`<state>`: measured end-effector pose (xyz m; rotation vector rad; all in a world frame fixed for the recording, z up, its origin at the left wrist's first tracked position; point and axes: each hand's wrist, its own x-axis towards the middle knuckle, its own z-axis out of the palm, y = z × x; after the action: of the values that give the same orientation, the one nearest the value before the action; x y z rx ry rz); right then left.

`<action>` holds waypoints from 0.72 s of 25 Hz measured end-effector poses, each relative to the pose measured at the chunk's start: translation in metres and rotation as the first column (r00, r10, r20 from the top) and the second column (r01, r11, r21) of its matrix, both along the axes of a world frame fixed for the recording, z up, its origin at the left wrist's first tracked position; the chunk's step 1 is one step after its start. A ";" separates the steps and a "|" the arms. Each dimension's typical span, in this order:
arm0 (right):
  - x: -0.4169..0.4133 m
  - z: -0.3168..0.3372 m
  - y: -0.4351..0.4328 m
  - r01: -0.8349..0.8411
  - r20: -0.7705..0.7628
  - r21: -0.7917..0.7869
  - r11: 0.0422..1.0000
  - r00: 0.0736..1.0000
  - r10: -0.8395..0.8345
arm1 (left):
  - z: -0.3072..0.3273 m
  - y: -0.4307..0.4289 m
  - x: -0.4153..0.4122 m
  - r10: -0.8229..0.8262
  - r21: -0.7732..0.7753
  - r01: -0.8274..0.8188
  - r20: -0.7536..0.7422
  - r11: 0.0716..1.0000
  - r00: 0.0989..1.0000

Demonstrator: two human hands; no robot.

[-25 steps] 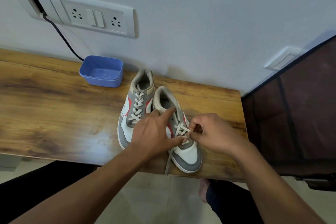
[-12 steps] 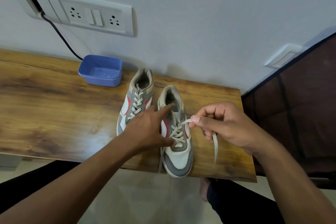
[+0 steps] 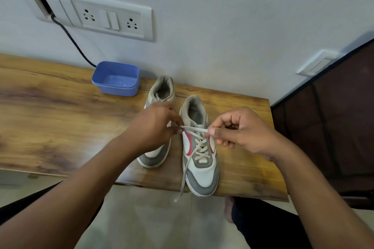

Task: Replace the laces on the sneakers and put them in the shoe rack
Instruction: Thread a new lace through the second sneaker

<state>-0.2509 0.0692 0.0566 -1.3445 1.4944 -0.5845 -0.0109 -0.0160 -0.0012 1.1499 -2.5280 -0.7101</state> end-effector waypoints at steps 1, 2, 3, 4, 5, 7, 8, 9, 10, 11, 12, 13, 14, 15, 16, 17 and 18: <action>0.003 -0.002 -0.001 0.006 -0.017 0.008 1.000 1.000 -0.006 | -0.001 0.000 0.001 -0.014 0.019 0.013 0.010 1.000 1.000; 0.008 -0.005 -0.003 0.013 -0.026 0.008 1.000 1.000 -0.013 | 0.001 0.002 -0.001 -0.048 0.053 0.049 -0.016 0.997 0.999; 0.014 -0.008 -0.006 0.018 -0.033 0.000 1.000 0.999 -0.018 | 0.005 0.005 -0.004 -0.081 0.096 0.088 -0.070 0.992 0.994; 0.020 -0.010 -0.009 0.019 -0.038 -0.007 1.000 0.999 -0.020 | 0.008 0.006 -0.008 -0.097 0.134 0.115 -0.129 0.984 0.987; 0.023 -0.011 -0.011 0.017 -0.042 -0.008 1.000 0.999 -0.018 | 0.011 0.005 -0.009 -0.091 0.154 0.117 -0.166 0.981 0.982; 0.019 -0.011 -0.014 0.021 -0.056 -0.001 1.000 0.998 -0.021 | 0.013 -0.002 -0.006 -0.039 0.131 0.057 -0.136 0.990 0.990; 0.013 -0.011 -0.014 0.031 -0.063 0.001 1.000 0.998 -0.031 | 0.011 -0.006 -0.002 -0.018 0.124 0.027 -0.075 0.992 0.997; 0.008 -0.011 -0.015 0.040 -0.068 0.003 0.999 0.997 -0.040 | 0.010 -0.008 0.001 -0.017 0.141 0.020 -0.021 0.990 1.000; 0.006 -0.011 -0.014 0.043 -0.073 0.002 0.999 0.996 -0.042 | 0.009 -0.008 0.003 -0.027 0.184 0.028 -0.007 0.983 1.000; 0.007 -0.011 -0.014 0.037 -0.075 0.000 0.999 0.996 -0.037 | 0.009 -0.005 0.002 -0.045 0.237 0.053 -0.040 0.970 0.998; 0.010 -0.012 -0.014 0.026 -0.072 -0.008 1.000 0.997 -0.026 | 0.009 0.000 -0.002 -0.060 0.285 0.086 -0.097 0.955 0.993; 0.014 -0.013 -0.015 0.015 -0.062 -0.017 1.000 0.998 -0.016 | 0.010 0.003 -0.007 -0.071 0.303 0.114 -0.151 0.946 0.986; 0.016 -0.014 -0.016 0.011 -0.049 -0.020 1.000 0.999 -0.012 | 0.011 0.004 -0.011 -0.068 0.304 0.119 -0.175 0.945 0.982; 0.015 -0.014 -0.017 0.013 -0.040 -0.022 1.000 0.999 -0.014 | 0.012 0.002 -0.011 -0.048 0.305 0.102 -0.177 0.947 0.983; 0.011 -0.014 -0.018 0.023 -0.036 -0.024 0.999 0.999 -0.024 | 0.012 -0.002 -0.009 -0.026 0.311 0.075 -0.160 0.947 0.987; 0.006 -0.014 -0.018 0.039 -0.035 -0.027 0.999 0.999 -0.040 | 0.013 -0.006 -0.005 -0.014 0.329 0.059 -0.139 0.942 0.990; 0.001 -0.014 -0.017 0.054 -0.032 -0.026 0.998 0.998 -0.055 | 0.013 -0.008 -0.001 -0.017 0.372 0.065 -0.131 0.926 0.991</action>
<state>-0.2497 0.0519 0.0423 -1.3418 1.5583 -0.6205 -0.0123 -0.0238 0.0114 1.1226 -2.3782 -1.2812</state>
